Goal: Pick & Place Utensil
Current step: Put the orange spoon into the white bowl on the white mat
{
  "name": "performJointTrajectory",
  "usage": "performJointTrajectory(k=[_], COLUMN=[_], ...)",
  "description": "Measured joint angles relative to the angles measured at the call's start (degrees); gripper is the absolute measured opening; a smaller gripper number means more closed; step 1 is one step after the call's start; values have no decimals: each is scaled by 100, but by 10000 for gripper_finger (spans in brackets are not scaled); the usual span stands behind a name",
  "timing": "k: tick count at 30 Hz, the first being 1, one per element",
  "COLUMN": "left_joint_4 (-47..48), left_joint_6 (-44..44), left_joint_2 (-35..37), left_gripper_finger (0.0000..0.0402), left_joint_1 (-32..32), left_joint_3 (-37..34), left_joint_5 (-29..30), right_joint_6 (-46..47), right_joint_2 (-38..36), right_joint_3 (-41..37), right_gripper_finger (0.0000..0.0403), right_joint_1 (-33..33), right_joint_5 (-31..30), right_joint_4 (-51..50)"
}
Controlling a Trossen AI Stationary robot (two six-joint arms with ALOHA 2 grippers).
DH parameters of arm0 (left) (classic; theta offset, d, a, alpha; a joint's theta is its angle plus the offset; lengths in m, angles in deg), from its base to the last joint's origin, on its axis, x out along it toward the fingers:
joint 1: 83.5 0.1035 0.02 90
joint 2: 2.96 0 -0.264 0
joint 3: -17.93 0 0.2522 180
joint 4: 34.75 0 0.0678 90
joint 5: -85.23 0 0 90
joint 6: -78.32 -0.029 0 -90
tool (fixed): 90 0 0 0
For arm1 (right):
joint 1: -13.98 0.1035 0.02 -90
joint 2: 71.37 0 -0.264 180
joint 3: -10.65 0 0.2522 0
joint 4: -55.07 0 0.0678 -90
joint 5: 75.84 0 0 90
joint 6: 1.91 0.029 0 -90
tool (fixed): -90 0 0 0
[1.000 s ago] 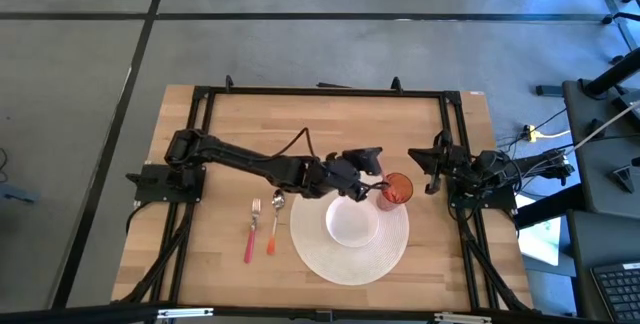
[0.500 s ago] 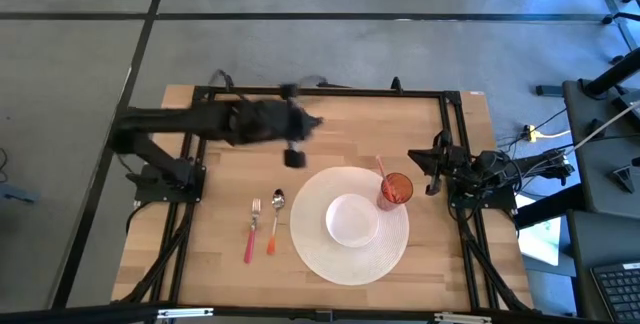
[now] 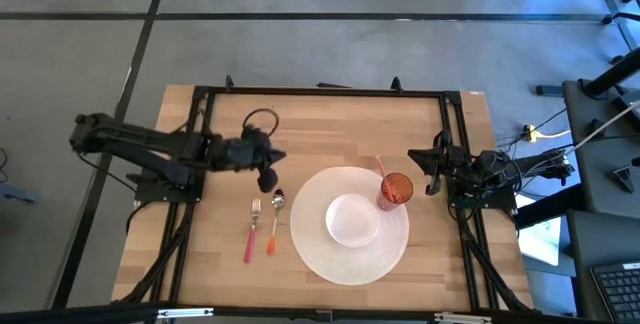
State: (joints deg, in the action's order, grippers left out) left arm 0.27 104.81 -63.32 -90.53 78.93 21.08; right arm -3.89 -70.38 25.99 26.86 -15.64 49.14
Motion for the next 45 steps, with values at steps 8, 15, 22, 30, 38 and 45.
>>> performJointTrajectory(k=[8,15,22,30,38,45], left_joint_4=[-203,-188,422,550,613,506], left_joint_6=[2636,3987,4817,4990,4972,4931], left_joint_2=[-154,-1096,-2297,-2811,-3113,-3569], left_gripper_finger=[3,2,5,59,157,194], left_joint_1=[-1030,-1686,-1705,-1517,-1306,-1107], left_joint_3=[-1210,-856,-152,165,223,248], left_joint_5=[553,125,-887,-1546,-1949,-2178], right_joint_6=[4,0,-2,2,0,9], right_joint_2=[0,0,0,0,0,0], right_joint_3=[0,0,0,0,0,0], right_gripper_finger=[30,30,30,30,30,30], right_joint_1=[0,0,0,0,-2,-2], right_joint_5=[0,-2,-1,-3,-17,-16], right_joint_4=[-47,-52,-55,-134,-131,-133])
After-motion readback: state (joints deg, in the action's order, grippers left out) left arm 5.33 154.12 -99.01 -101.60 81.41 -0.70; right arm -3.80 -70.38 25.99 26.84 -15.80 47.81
